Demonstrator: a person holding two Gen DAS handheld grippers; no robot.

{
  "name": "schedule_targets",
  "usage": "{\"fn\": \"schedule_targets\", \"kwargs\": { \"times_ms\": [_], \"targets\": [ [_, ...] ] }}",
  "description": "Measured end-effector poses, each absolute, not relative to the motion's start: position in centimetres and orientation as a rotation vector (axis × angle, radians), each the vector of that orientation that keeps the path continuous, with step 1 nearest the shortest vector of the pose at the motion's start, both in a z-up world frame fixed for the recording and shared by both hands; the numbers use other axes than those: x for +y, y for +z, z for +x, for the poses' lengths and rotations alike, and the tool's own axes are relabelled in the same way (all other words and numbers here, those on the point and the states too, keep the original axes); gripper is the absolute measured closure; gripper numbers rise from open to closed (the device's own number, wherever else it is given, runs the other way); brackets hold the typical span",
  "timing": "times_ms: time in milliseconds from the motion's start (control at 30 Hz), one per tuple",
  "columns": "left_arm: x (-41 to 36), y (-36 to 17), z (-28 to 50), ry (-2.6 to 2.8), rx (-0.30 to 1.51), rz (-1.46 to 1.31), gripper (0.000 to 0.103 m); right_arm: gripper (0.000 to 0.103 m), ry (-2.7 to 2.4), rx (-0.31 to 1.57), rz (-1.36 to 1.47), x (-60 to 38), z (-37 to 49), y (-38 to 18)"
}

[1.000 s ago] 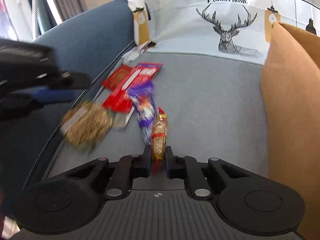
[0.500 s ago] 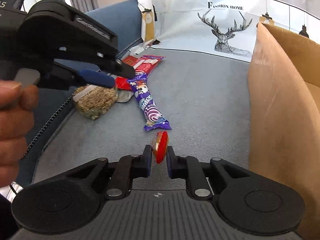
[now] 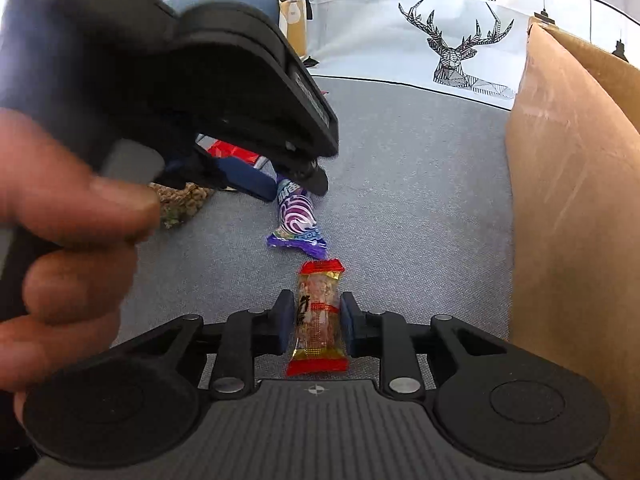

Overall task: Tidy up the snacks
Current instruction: 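Grasp the purple wafer bar with the left tool while the right tool grasps the red-wrapped candy, then lift and carry the purple wafer bar and red candy over the box with both tools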

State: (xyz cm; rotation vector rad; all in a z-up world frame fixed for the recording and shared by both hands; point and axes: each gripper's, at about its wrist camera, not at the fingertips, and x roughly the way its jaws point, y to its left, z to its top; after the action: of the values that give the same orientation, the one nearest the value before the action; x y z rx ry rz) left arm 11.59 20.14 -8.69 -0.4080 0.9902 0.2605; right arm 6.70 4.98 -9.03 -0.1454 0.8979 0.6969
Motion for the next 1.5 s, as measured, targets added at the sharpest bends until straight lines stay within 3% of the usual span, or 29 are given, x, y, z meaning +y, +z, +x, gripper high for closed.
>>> {"fn": "schedule_targets", "kwargs": {
  "times_ms": [67, 133, 200, 467, 767, 1067, 1500],
  "targets": [
    [20.3, -9.0, 11.8, 0.259, 1.004, -0.411, 0.069, 0.077, 0.703, 0.896, -0.151, 5.0, 6.7, -9.0],
    [20.5, -9.0, 11.8, 0.259, 1.003, -0.409, 0.081, 0.079, 0.705, 0.889, -0.162, 5.0, 6.6, -8.9],
    [20.7, -8.9, 11.6, 0.256, 1.004, -0.409, 0.083, 0.083, 0.706, 0.886, -0.159, 5.0, 6.4, -8.8],
    [22.1, -7.4, 9.2, 0.259, 0.968, -0.427, 0.084, 0.085, 0.671, 0.846, -0.164, 4.1, 5.6, -8.0],
    [21.9, -8.3, 8.3, 0.167, 1.087, -0.416, 0.083, 0.083, 0.61, 0.881, -0.216, 4.0, 5.4, -8.6],
    [21.3, -8.7, 9.1, 0.164, 1.092, -0.393, 0.083, 0.082, 0.616, 0.874, -0.229, 4.1, 5.7, -8.8],
    [21.2, -7.5, 8.4, 0.148, 1.011, -0.395, 0.084, 0.085, 0.62, 0.762, -0.221, 3.8, 3.9, -7.3]
  ]
}}
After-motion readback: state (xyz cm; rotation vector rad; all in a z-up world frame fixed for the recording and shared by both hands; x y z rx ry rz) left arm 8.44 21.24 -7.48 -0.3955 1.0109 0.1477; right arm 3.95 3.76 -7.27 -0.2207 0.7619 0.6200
